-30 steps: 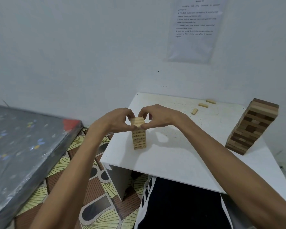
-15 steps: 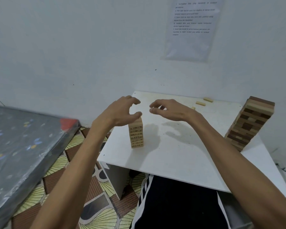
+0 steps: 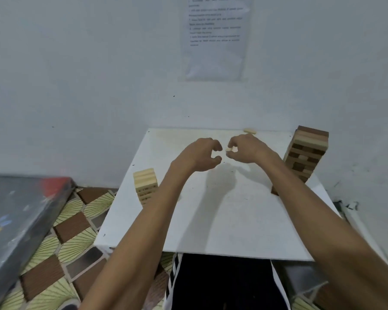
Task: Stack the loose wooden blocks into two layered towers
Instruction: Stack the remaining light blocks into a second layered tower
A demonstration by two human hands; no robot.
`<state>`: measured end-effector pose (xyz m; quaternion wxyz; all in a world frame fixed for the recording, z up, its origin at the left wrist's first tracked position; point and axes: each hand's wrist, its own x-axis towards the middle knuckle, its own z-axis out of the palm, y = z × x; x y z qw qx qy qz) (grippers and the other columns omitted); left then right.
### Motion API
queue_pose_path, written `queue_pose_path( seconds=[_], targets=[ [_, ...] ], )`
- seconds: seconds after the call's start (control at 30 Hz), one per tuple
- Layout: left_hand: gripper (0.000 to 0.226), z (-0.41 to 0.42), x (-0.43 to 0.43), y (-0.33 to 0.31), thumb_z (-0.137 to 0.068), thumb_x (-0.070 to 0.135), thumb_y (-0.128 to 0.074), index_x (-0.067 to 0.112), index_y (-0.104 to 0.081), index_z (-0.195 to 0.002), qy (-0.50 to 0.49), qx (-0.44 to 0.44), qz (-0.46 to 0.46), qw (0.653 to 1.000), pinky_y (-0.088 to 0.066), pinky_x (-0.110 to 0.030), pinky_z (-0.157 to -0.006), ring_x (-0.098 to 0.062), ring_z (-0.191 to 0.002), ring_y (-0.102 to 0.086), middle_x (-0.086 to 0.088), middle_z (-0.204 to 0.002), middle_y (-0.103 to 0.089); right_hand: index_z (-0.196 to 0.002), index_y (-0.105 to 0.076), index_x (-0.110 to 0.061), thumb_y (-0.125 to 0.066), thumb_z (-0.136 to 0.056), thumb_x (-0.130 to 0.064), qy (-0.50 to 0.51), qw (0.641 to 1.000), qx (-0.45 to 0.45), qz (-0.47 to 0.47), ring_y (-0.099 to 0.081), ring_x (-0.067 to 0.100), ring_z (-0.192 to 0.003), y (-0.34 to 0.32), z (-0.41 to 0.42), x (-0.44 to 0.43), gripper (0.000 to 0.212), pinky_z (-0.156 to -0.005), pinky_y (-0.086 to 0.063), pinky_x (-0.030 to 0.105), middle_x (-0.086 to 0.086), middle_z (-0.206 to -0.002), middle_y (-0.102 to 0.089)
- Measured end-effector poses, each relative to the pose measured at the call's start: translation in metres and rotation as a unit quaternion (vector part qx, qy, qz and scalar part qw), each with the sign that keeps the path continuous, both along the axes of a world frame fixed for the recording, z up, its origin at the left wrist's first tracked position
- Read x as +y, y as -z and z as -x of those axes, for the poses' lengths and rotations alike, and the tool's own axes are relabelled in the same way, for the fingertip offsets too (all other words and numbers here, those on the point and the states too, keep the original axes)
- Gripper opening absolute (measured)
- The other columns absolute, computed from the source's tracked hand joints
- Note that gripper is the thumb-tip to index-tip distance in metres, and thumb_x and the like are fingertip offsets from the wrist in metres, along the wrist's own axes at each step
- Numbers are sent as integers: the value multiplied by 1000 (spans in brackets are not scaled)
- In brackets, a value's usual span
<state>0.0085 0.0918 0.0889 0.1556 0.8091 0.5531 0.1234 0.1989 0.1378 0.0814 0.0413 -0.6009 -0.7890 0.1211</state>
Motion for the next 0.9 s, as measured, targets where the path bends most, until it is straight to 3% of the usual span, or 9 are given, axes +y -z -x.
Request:
queue_pose_path(
  seconds=[0.2, 0.33, 0.47, 0.63, 0.77, 0.9],
  targets=[
    [41, -35, 55, 23, -97, 29, -60, 15, -61, -136, 13, 23, 65, 998, -48, -38, -101, -21, -123, -58, 0, -138, -61, -130, -63, -14, -61, -96, -36, 71, 997, 8, 24, -51, 25, -134, 13, -16, 39, 42, -95, -50, 36, 5, -138, -61],
    [38, -52, 96, 44, -95, 23, -58, 11, -62, -131, -15, 40, 76, 996, -52, -41, -98, -25, -119, -60, -4, -130, -65, -140, -58, -13, -63, -98, -32, 138, 989, 37, 23, -55, 26, -129, 32, -16, 67, 46, -90, -46, 33, 8, -140, -58],
    [40, -65, 130, 76, -95, 25, -59, 16, -57, -133, -66, 36, 57, 996, -51, -41, -93, -26, -118, -57, -5, -130, -58, -142, -51, -11, -62, -98, -30, 205, 977, 59, 21, -46, 31, -133, 68, -11, 100, 49, -92, -45, 38, 12, -144, -48],
    [42, -73, 160, 109, -95, 41, -62, 20, -61, -131, -109, 24, 4, 994, -46, -41, -94, -27, -120, -52, -4, -129, -58, -143, -48, -10, -60, -98, -23, 272, 959, 73, -24, -35, 33, -137, 97, -12, 136, 48, -98, -44, 43, 12, -153, -34],
    [25, -74, 176, 121, -97, 33, -62, 19, -71, -116, -154, -30, -29, 987, -46, -40, -90, -26, -114, -53, -4, -123, -61, -139, -55, -13, -61, -97, -19, 302, 948, 80, -59, -29, 31, -142, 114, -15, 158, 43, -98, -43, 43, 10, -157, -30],
    [22, -71, 185, 130, -98, 33, -62, 19, -70, -111, -190, -61, -49, 979, -43, -38, -88, -25, -113, -51, -2, -118, -61, -128, -63, -12, -62, -98, -22, 341, 932, 85, -84, -30, 32, -141, 125, -12, 169, 32, -97, -44, 45, 10, -154, -33]
  ],
)
